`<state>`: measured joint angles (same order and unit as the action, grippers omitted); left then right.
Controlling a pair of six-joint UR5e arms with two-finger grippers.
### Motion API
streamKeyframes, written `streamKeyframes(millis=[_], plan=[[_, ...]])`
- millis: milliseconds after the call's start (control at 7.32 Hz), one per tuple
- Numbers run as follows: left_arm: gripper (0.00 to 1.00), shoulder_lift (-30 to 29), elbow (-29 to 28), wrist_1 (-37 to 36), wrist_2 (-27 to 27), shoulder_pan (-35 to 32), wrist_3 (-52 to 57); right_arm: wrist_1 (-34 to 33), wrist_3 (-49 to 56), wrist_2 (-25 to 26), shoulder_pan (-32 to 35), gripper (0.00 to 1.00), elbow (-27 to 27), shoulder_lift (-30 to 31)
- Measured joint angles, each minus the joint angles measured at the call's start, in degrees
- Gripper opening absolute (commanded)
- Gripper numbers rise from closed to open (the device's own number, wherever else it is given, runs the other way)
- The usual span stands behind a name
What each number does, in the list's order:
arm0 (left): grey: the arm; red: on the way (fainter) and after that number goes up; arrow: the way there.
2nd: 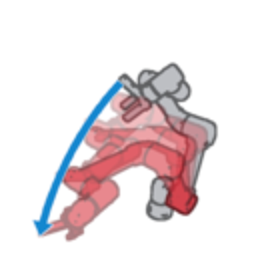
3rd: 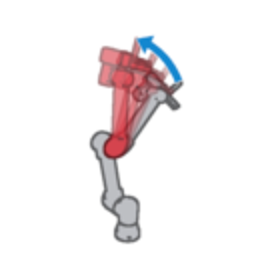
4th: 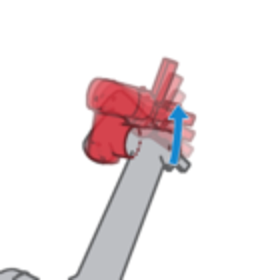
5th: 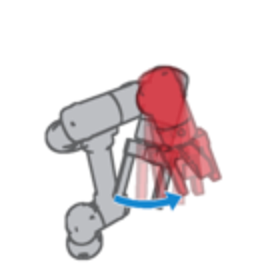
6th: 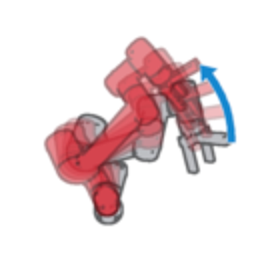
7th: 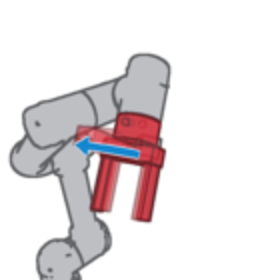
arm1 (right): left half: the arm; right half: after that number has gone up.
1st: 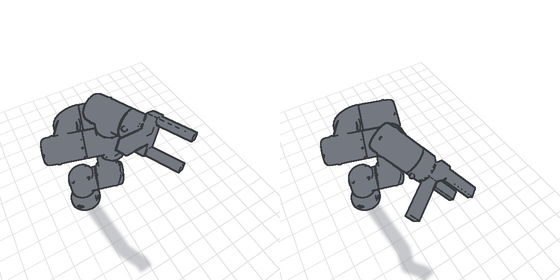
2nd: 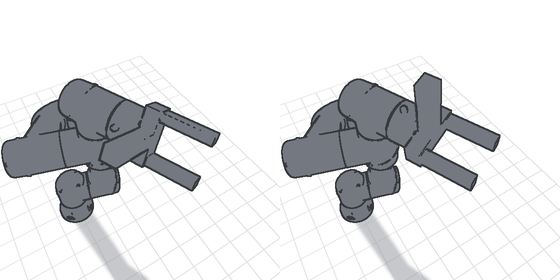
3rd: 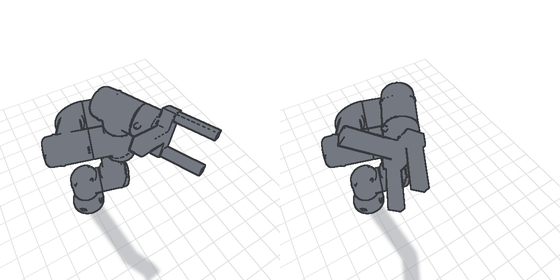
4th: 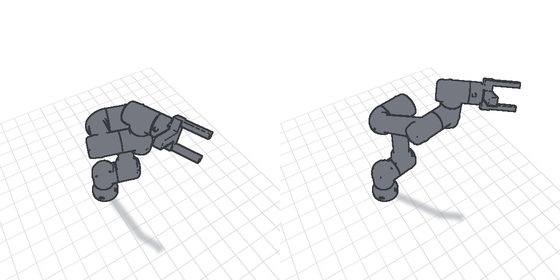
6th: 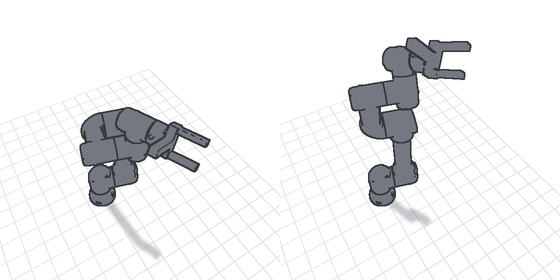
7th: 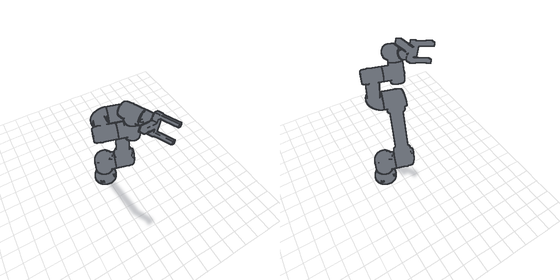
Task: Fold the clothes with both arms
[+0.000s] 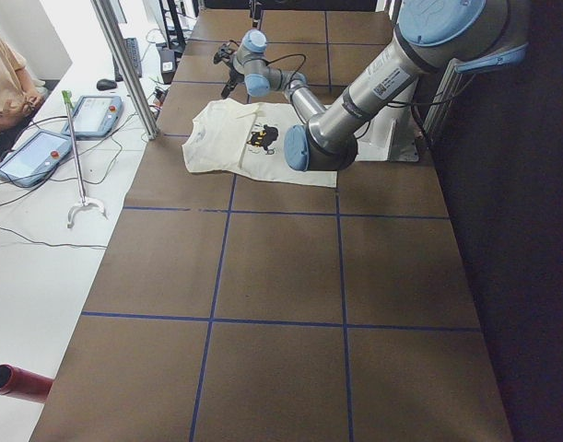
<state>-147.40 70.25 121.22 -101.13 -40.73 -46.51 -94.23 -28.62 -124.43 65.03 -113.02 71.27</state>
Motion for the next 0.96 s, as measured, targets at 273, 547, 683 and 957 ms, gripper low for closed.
streamKeyframes(millis=[273,547,683,957], plan=[[1.0,5.62,5.31,-6.43,-5.78,-9.15,14.76,0.49,-4.05,1.81,-4.9,0.98,2.27,-4.59],[1.0,10.01,10.07,-8.7,-9.04,-16.14,24.79,0.54,-7.67,7.1,-10.41,0.92,7.09,-9.89],[1.0,11.9,12.11,-8.67,-11.13,-18.39,27.76,0.56,-9.56,9.81,-13.2,0.92,10.51,-12.79],[1.0,14.84,16.97,-8.53,-12.53,-19.72,29.31,0.56,-11.29,16.76,-20.05,0.91,14.37,-15.38]])
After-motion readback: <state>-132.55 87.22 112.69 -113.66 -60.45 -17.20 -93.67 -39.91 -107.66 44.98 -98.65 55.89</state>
